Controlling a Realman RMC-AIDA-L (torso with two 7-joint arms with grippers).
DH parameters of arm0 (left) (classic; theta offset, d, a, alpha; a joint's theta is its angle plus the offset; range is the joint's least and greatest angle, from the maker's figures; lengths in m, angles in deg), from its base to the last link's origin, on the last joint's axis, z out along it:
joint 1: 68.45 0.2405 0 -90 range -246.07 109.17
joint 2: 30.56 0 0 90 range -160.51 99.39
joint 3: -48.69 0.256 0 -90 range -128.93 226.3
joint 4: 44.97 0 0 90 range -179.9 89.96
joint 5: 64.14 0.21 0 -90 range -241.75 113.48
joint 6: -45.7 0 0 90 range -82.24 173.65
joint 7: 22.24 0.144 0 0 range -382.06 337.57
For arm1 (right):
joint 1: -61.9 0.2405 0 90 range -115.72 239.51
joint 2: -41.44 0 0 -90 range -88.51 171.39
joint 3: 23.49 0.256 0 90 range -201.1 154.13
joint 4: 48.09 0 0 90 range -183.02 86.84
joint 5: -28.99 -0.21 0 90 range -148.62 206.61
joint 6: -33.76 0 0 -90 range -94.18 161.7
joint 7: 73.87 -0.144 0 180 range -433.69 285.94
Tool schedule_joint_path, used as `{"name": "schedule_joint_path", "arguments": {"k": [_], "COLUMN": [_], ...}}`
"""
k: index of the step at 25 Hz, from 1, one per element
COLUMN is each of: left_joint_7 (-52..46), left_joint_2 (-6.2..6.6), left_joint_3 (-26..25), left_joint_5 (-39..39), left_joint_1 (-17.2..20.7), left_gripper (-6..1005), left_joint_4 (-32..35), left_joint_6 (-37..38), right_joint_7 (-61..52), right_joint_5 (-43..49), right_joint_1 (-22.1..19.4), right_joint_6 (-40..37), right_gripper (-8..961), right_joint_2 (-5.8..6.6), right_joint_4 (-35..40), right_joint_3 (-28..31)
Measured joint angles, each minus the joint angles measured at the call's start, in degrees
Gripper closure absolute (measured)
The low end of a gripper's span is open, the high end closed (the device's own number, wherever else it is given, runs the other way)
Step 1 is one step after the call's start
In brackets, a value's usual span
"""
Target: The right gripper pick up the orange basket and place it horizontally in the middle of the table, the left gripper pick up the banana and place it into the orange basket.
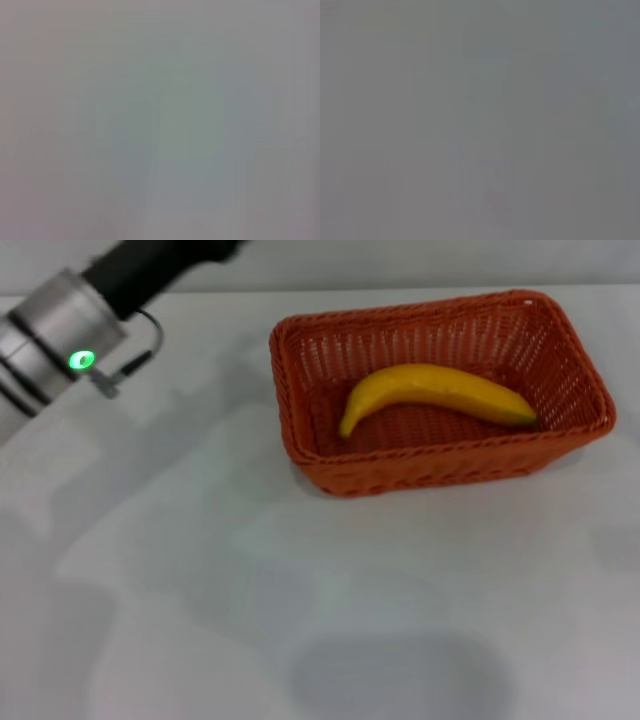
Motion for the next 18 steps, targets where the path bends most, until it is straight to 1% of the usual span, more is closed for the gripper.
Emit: {"name": "schedule_joint_path", "arguments": {"k": [2, 5, 7, 8, 9, 11, 16, 18], "left_joint_7": [4.0, 14.2, 22.9, 26.0, 31.2, 39.5, 60.1, 66.3], "left_joint_2": [-0.04, -0.07, -0.11, -0.12, -0.15, -0.23, -0.35, -0.36], "left_joint_3": [-0.1, -0.1, -0.1, -0.1, -0.2, -0.2, -0.6, -1.3], "left_joint_5": [-5.5, -16.0, -22.6, -24.4, -27.5, -31.4, -37.7, -39.0], "left_joint_1": [2.4, 7.1, 10.1, 11.1, 12.5, 14.4, 17.9, 19.0], "left_gripper": [270, 221, 182, 163, 144, 105, 105, 105], "left_joint_4": [1.5, 5.6, 9.0, 10.0, 11.7, 14.5, 21.0, 23.0], "left_joint_6": [1.2, 3.0, 4.1, 4.4, 4.7, 4.8, 4.9, 5.0], "right_joint_7": [0.0, 0.0, 0.0, 0.0, 0.0, 0.0, 0.3, 1.2], "right_joint_5": [0.0, 0.0, 0.0, 0.0, 0.0, -0.1, -0.5, -1.4], "right_joint_1": [0.0, 0.0, 0.0, 0.0, 0.0, 0.0, 0.0, 0.0], "right_joint_6": [-0.3, -0.4, -0.4, -0.4, -0.3, -0.1, 0.2, 0.6], "right_gripper": [106, 106, 106, 106, 106, 106, 106, 106], "right_joint_2": [0.00, 0.00, 0.00, 0.00, 0.00, 0.00, 0.02, 0.05], "right_joint_4": [-0.3, -0.4, -0.4, -0.4, -0.4, -0.4, -1.0, -1.3], "right_joint_3": [0.0, 0.0, 0.0, 0.0, 0.0, 0.0, 0.9, 1.7]}}
